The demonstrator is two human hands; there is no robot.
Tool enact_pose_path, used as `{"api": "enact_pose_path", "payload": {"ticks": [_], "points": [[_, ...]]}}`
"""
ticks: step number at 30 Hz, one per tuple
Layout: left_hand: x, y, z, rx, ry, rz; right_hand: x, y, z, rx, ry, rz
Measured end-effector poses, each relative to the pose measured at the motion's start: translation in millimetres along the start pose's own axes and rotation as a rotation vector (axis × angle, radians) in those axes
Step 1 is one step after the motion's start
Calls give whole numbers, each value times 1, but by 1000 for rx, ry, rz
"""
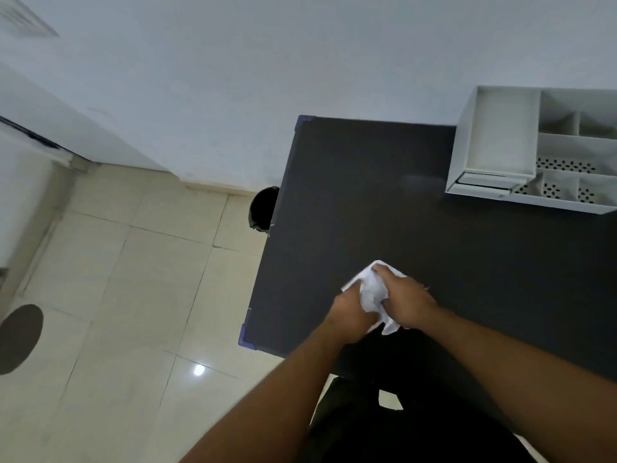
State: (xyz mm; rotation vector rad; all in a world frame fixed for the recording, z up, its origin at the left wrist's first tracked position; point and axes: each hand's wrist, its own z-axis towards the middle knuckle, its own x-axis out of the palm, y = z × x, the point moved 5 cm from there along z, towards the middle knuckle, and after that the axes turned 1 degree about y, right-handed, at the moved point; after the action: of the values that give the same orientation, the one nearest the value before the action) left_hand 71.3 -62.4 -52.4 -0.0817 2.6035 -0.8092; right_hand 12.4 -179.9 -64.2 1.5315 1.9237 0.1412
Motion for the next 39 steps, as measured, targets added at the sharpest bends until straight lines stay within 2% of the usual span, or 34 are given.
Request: {"api": "enact_pose_path", "payload": {"ticks": [3, 4, 7, 10, 12, 15, 18, 22, 25, 28, 31, 36, 39], "points": [[4, 2, -16, -70, 266, -613, 14, 5, -4, -10, 38, 385], [1, 5, -20, -78, 319, -737, 16, 9, -9, 15, 65, 517], [-16, 24, -31, -81, 421, -819, 22, 27, -18, 32, 177, 810], [-38, 47, -40, -77, 427, -752, 27, 47, -29, -19, 211, 900], [-53, 63, -41, -61, 333, -662, 36, 60, -34, -77, 274, 892], [-72, 83, -42, -98, 92, -590, 48, 76, -44, -149, 356, 774], [-83, 94, -52, -91, -62, -432, 57, 79, -52, -178, 296, 609], [-79, 98, -77, -54, -121, -398, 65, 79, -60, -211, 188, 507], [-76, 106, -101, -59, -198, -438, 78, 84, -68, -221, 237, 593], [-68, 124, -130, -58, -265, -505, 99, 93, -79, -251, 351, 510], [-60, 148, -164, -70, -277, -565, 127, 104, -94, -318, 374, 372], [-69, 205, -216, -53, -125, -761, 173, 129, -113, -378, 262, 283], [-90, 243, -232, -65, -240, -768, 209, 156, -119, -396, 253, 261]]}}
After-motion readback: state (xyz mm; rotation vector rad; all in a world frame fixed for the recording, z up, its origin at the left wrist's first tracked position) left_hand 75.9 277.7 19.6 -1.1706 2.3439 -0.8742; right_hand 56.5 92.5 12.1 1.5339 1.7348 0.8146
